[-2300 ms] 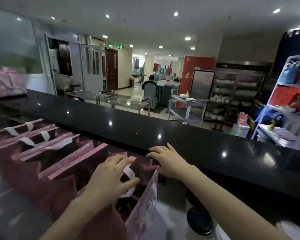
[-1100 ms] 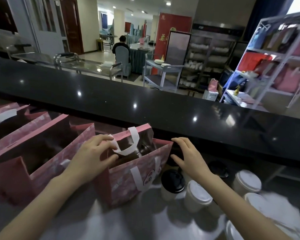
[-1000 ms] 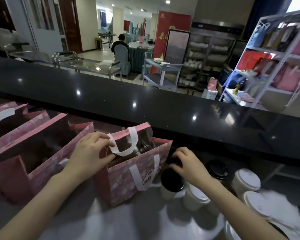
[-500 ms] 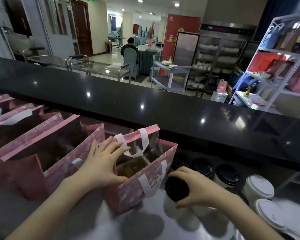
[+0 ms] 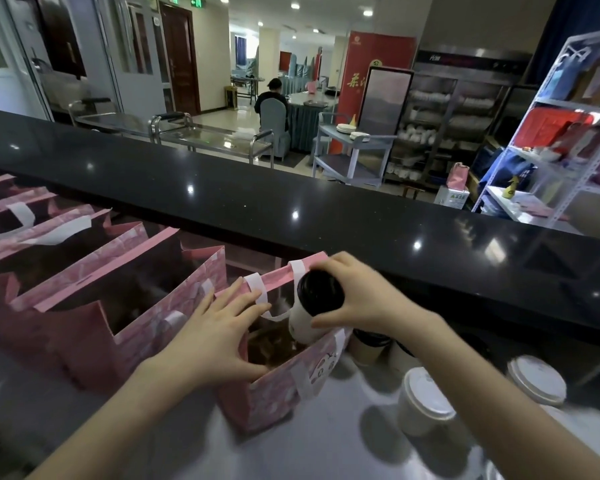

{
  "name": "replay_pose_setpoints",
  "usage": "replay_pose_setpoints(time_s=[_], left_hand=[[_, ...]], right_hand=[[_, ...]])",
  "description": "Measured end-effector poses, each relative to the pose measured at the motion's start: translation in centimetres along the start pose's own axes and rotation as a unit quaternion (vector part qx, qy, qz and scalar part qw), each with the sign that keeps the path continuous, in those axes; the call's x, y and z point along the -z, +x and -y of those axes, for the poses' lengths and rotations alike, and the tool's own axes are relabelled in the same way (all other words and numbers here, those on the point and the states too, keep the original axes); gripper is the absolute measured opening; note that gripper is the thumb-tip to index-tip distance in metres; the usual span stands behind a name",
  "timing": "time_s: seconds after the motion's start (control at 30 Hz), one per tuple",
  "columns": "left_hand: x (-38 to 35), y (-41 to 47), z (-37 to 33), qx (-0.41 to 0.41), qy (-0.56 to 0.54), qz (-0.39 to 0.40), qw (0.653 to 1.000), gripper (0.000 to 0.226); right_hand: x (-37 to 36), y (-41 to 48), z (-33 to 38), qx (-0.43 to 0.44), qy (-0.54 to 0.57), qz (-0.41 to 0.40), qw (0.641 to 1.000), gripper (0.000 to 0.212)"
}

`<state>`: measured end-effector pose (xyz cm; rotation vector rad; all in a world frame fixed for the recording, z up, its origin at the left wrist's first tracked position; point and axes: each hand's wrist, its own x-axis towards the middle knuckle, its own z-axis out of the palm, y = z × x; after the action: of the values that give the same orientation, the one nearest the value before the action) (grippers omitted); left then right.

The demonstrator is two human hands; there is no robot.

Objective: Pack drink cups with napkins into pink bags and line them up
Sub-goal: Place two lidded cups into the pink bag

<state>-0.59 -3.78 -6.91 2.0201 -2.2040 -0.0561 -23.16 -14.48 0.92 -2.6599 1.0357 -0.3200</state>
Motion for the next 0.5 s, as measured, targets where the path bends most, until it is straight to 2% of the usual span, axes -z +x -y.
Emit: replay_pose_setpoints(time_s=[0.13, 0.23, 0.4, 0.5], left_hand=[[0.7, -0.7, 1.0, 0.022, 0.085, 0.037, 0.995, 0.099], [1.1, -0.7, 1.0, 0.018, 0.092, 0.077, 0.993, 0.097], [1.3, -0.2, -0.1, 0.021, 0.034, 0.011, 0.999, 0.072], [1.3, -0.2, 0.0, 0.027, 0.015, 0.022, 0.999, 0.081]], right_hand=[[-3.9, -1.9, -0.3, 0.008, -0.053, 0.031, 0.998, 0.084], [-5.6, -4.4, 0.4, 0.052, -0.087, 0.028, 0.994, 0.080], [-7.6, -7.2, 1.9, 0.099, -0.072, 0.045, 0.991, 0.081], [-8.4, -7.9, 2.2, 0.087, -0.057, 0.074, 0.992, 0.084]])
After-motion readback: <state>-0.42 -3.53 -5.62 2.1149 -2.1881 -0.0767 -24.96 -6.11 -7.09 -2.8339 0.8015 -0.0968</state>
